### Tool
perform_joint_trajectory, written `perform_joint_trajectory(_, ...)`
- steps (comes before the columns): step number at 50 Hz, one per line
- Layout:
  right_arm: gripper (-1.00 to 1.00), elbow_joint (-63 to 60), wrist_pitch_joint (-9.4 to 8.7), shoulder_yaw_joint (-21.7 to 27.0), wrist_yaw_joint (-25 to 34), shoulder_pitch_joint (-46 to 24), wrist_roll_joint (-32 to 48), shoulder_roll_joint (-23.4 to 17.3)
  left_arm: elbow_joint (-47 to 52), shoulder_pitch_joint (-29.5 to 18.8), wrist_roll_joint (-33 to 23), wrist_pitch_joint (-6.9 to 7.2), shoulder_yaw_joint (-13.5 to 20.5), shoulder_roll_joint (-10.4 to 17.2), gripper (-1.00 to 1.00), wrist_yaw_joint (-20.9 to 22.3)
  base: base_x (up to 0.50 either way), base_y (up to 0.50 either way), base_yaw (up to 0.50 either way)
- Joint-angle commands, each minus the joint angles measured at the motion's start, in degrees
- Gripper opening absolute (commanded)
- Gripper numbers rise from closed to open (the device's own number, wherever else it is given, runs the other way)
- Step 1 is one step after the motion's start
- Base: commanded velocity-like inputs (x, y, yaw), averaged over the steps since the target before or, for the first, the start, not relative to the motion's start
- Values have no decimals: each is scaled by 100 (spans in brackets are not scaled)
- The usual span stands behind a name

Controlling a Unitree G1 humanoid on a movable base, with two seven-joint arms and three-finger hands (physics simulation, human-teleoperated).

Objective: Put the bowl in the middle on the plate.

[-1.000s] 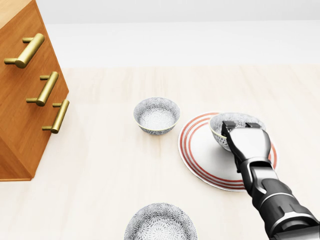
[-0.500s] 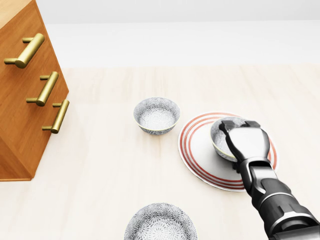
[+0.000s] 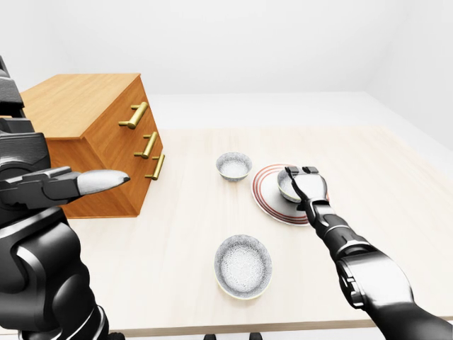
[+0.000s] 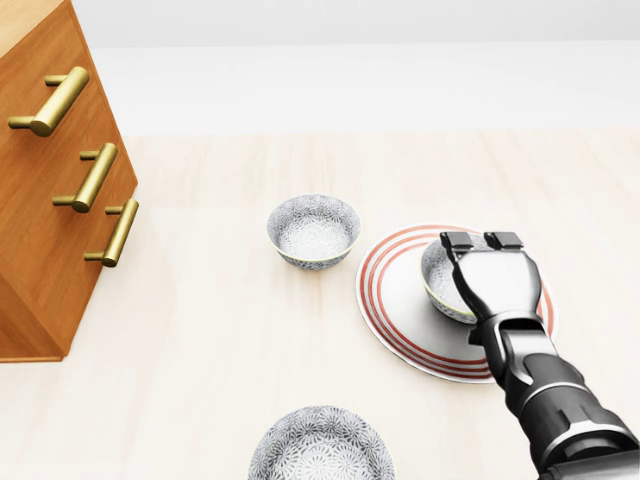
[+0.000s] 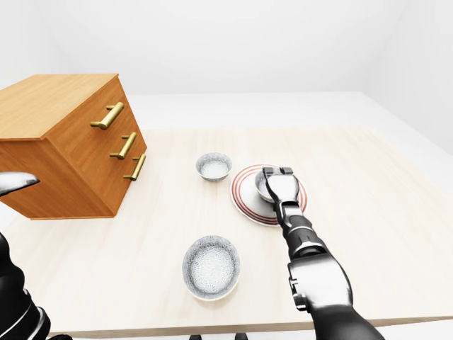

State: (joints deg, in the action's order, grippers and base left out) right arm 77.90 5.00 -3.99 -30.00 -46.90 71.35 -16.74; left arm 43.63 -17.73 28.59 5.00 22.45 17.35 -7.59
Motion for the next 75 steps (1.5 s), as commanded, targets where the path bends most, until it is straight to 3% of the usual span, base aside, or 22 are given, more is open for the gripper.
perform_joint_trajectory(1, 57, -19, 0, -9, 0, 1, 24, -43, -2, -12, 23, 0, 13, 12, 100, -16, 0, 0, 0)
perform_joint_trajectory(34, 75, -228, 0, -98, 0, -32, 123, -187, -44, -77, 126, 0, 53, 91, 100, -82, 0, 0, 0)
perform_joint_trajectory(40, 88, -279, 0, -75, 0, 108, -41, -168, -68, -98, 145, 0, 57, 117, 100, -104, 0, 0, 0)
perform_joint_trajectory(47, 86, -491, 0, -73, 0, 252, -131, -240, -45, -117, 165, 0, 65, 127, 100, -129, 0, 0, 0)
perform_joint_trajectory(50, 100, -597, 0, -71, 0, 352, -170, -250, -32, -94, 151, 0, 39, 113, 100, -130, 0, 0, 0)
perform_joint_trajectory(57, 100, -1000, 0, 8, 0, 583, -340, -325, -15, -128, 177, 0, 58, 127, 100, -154, 0, 0, 0)
perform_joint_trajectory(60, 100, -1286, 0, 51, 208, 695, -398, -360, -9, -102, 160, 0, 40, 118, 100, -148, 0, 0, 0)
perform_joint_trajectory(71, 100, -4287, 0, 594, 2490, 1764, -926, -351, 1, -126, 184, 0, 54, 130, 100, -159, 0, 0, 0)
perform_joint_trajectory(75, 100, -5025, 0, 742, 2963, 1983, -996, -315, 6, -125, 192, 0, 58, 134, 100, -160, 0, 0, 0)
